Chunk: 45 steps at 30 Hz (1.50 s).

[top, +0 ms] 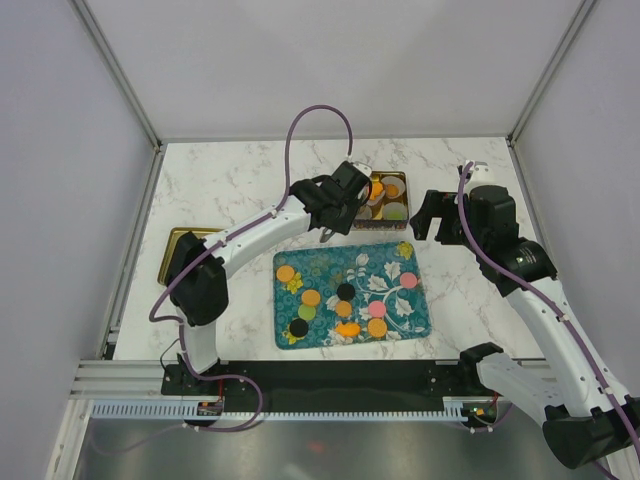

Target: Pack the cookies

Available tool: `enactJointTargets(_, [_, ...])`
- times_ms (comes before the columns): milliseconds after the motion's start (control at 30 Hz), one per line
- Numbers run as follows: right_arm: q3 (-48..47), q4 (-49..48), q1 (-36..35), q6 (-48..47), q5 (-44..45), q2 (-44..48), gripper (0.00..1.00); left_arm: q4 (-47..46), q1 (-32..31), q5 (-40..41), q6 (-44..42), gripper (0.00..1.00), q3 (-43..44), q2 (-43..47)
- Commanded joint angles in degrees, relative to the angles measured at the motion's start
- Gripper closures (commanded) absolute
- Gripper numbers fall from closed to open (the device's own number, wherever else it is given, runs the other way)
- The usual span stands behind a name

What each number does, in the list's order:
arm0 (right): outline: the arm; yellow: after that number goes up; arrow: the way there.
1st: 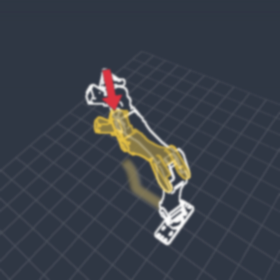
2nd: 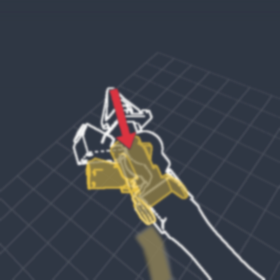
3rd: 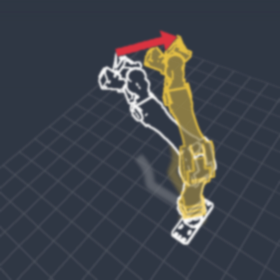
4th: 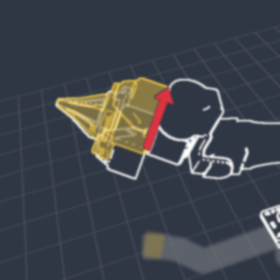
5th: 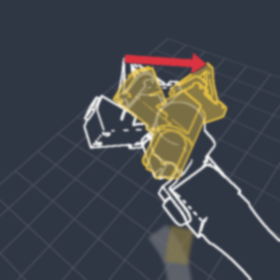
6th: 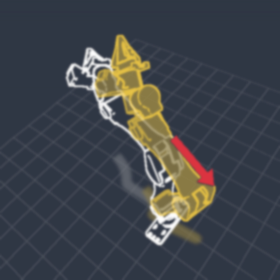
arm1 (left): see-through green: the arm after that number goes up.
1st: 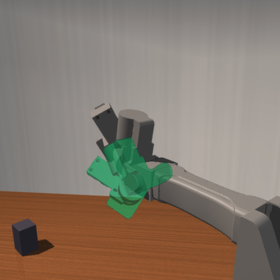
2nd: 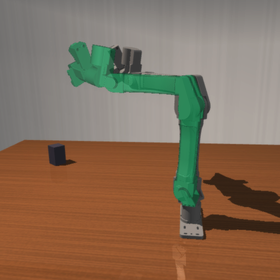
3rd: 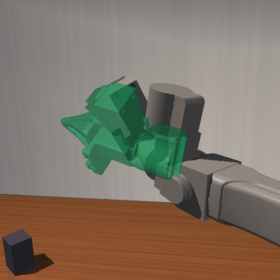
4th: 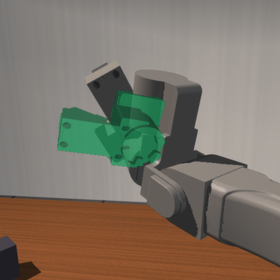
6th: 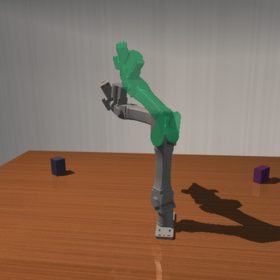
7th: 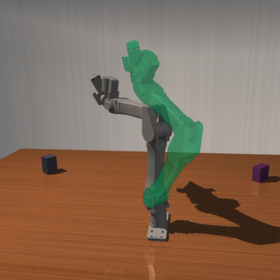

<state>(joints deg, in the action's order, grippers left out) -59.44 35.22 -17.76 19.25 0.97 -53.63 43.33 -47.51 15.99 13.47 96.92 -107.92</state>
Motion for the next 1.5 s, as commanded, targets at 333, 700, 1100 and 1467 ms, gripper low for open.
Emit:
enactJointTargets(333, [-1.0, 0.3, 0.1, -0.6, 1.0, 0.5, 0.02, -2.6, 0.4, -0.9, -2.4, 0.53, 0.8, 0.3])
enactJointTargets(700, [-1.3, 0.4, 0.2, -0.5, 0.9, 0.6, 0.02, -2.8, 0.4, -1.4, -2.3, 0.50, -0.2, 1.0])
enactJointTargets(1100, [-1.8, 0.5, 0.1, -0.4, 0.7, 0.6, 0.02, -2.8, 0.4, -1.5, -2.1, 0.50, -0.2, 4.7])
enactJointTargets(1467, [-2.3, 0.1, 0.1, -0.1, -0.5, -0.2, 0.02, -6.2, 11.4, 1.8, 1.6, 0.52, -6.5, 12.6])
